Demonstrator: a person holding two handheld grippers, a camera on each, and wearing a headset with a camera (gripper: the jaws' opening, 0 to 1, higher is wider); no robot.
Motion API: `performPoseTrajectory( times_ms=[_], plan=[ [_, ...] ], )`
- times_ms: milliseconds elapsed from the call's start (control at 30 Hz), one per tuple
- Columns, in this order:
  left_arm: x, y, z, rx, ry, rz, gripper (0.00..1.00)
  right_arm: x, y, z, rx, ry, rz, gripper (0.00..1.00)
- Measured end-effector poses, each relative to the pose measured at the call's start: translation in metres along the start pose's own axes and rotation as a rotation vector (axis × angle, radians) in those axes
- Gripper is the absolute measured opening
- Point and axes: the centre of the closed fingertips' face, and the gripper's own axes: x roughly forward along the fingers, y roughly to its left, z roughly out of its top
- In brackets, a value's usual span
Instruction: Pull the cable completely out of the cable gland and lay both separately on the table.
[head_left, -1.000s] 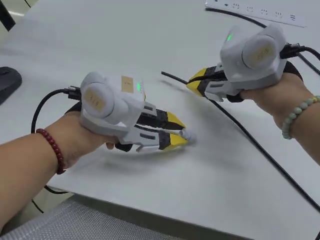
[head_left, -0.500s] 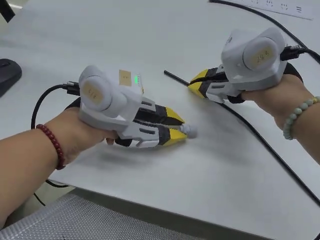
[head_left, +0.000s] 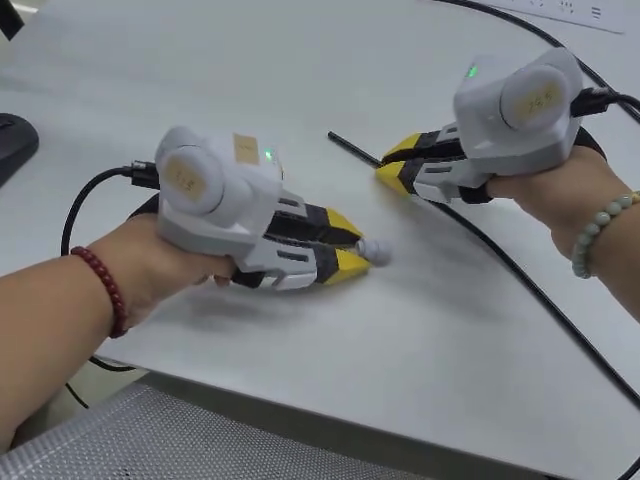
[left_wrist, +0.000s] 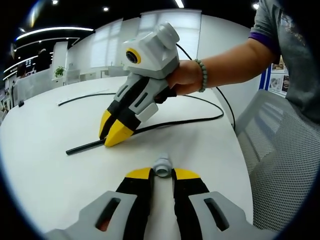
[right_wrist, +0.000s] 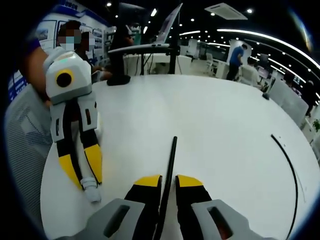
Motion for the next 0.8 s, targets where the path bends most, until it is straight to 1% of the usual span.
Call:
performPoseTrajectory(
  times_ms=[100,133,200,233,267,333,400,433,467,600,667,800],
  plan=[
    [0.000,0.002,0.001,-0.011,-0.004,0.004,0.21,-0.001,0.001,0.000,0.011,-0.005,-0.001,0.11],
    [0.000,0.004,0.002,-0.025,-0.007,0.008,0.23,-0.001,0.001,0.000,0.011,-0.006,-0.001,0.13],
    [0.000,0.006,0.002,-0.024,-0.006,0.014,0.28,-0.003,0.002,-0.001,0.015,-0.008,-0.004,0.15],
    [-0.001,0.008,0.003,-0.029,-0.006,0.022,0.31,-0.003,0.003,-0.001,0.018,-0.009,-0.003,0.16],
    [-0.001,0.010,0.004,-0.032,-0.008,0.025,0.32,-0.004,0.003,-0.002,0.021,-0.010,-0.007,0.17],
    [-0.004,0.010,0.005,-0.032,-0.003,0.030,0.32,-0.007,0.001,-0.001,0.021,-0.020,-0.027,0.23],
    [-0.007,0.010,0.009,-0.037,-0.018,0.036,0.34,-0.010,0.000,0.001,0.039,-0.031,-0.037,0.28],
    [-0.009,0.011,0.010,-0.031,-0.020,0.043,0.35,-0.013,-0.001,0.003,0.053,-0.041,-0.045,0.30],
    [-0.010,0.011,0.011,-0.031,-0.018,0.046,0.35,-0.014,-0.002,0.004,0.051,-0.044,-0.053,0.32],
    [-0.015,0.015,0.015,-0.025,-0.019,0.076,0.43,-0.023,0.000,0.006,0.046,-0.056,-0.077,0.34],
    [-0.018,0.018,0.018,-0.019,-0.021,0.101,0.49,-0.028,0.002,0.007,0.035,-0.059,-0.088,0.35],
    [-0.023,0.015,0.024,-0.003,-0.024,0.112,0.54,-0.038,0.005,0.007,0.040,-0.068,-0.107,0.37]
  ],
)
